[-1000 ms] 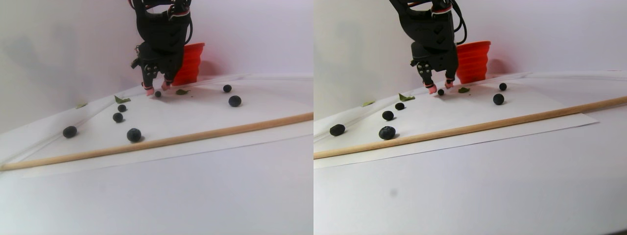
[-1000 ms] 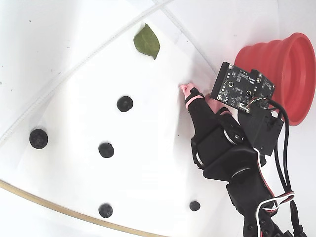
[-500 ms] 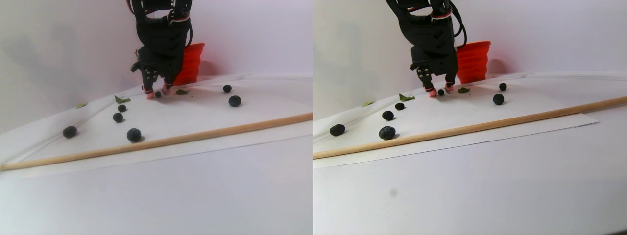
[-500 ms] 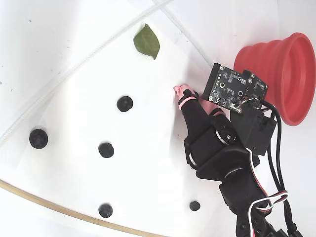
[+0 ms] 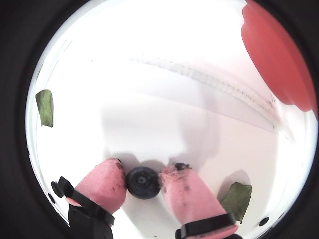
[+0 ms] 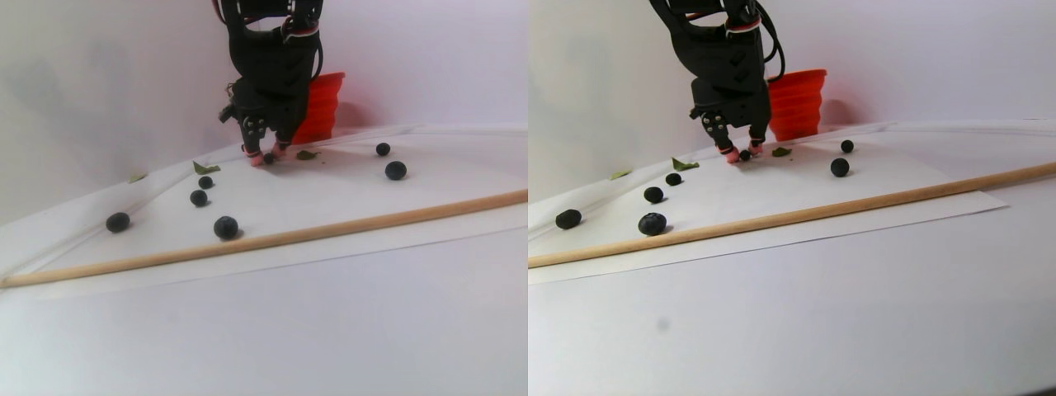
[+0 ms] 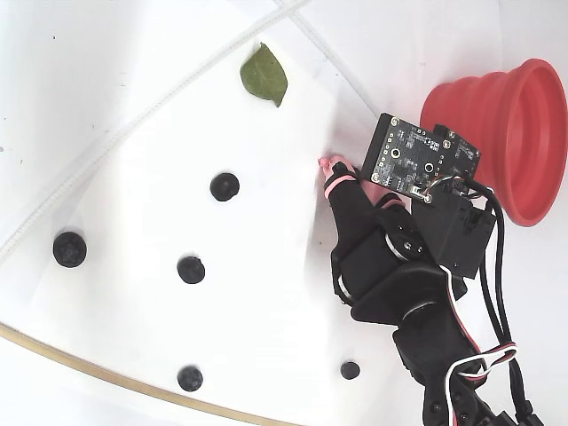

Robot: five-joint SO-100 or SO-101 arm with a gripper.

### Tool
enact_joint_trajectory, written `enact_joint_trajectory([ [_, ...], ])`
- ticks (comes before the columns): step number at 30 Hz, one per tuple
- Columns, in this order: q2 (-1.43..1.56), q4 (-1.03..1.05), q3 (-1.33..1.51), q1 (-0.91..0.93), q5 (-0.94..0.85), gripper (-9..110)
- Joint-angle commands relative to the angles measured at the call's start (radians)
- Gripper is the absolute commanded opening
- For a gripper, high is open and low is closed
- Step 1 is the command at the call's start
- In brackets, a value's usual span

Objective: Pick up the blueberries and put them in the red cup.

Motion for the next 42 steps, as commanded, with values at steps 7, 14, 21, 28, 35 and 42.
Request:
enact_joint_trajectory([
  [7,0.015,-0.032,-0.02,-0.028,-0.009,11],
  [14,0.064,-0.006,-0.025,-0.028,0.0,11],
  [21,0.123,0.017,-0.014,-0.031,0.009,11],
  [28,0.178,0.044,0.002,-0.031,0.02,11],
  [35,0.242,0.075,0.023,-0.031,0.029,11],
  [42,0.319,0.117,0.049,-0.032,0.038,11],
])
